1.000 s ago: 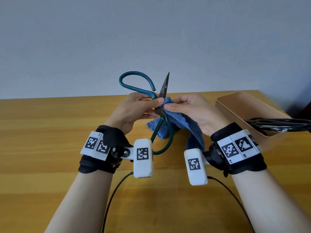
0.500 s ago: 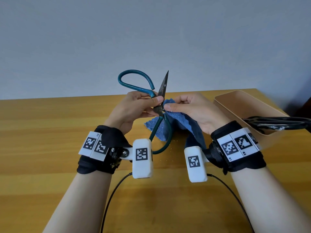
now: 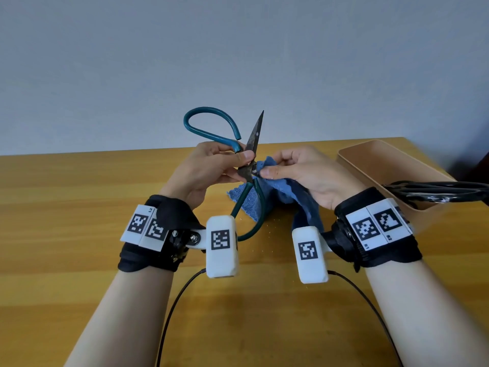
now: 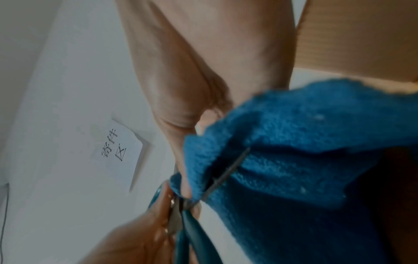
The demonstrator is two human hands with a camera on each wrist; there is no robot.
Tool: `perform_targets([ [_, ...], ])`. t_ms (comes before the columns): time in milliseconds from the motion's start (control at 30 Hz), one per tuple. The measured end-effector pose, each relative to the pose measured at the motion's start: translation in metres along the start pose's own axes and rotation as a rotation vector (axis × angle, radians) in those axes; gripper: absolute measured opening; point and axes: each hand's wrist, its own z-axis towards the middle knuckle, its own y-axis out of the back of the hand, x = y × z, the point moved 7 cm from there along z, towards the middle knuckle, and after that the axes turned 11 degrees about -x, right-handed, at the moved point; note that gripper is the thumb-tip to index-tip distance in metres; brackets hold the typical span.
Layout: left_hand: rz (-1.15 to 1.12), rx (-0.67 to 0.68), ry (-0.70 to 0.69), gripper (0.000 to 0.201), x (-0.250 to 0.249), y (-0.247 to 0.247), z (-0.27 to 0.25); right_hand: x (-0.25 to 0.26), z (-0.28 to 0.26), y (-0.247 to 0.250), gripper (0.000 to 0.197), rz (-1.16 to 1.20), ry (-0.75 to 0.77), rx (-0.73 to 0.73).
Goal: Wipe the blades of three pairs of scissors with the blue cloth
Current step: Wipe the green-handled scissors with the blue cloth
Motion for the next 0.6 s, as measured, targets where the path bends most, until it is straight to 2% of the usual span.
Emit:
perform_targets([
  [133,-0.002,-0.022,0.011,0.023,0.003,0.003,0.002,0.0,-0.001,0.002,0.018,-0.023,0.009,0.025],
  [267,-0.011,-0.026,0.008,0.026,0.002,0.003,0.002,-0.001,0.0,0.003,0.014,0.009,0.007,-0.04],
  [367,-0.015,-0.036,0.007,0.023,0.002,0.008,0.003,0.002,-0.002,-0.001,0.009,-0.012,0.014,-0.009],
  [500,-0.014,-0.061,0.013,0.025,0.004,0.011,0.004,0.003,-0.004,0.001,0.024,-0.058,0.027,0.018],
  [600,-0.025,-0.062,0.017,0.028,0.004,0.008,0.004,0.003,-0.003,0.002,0.018,-0.045,0.047,-0.01],
])
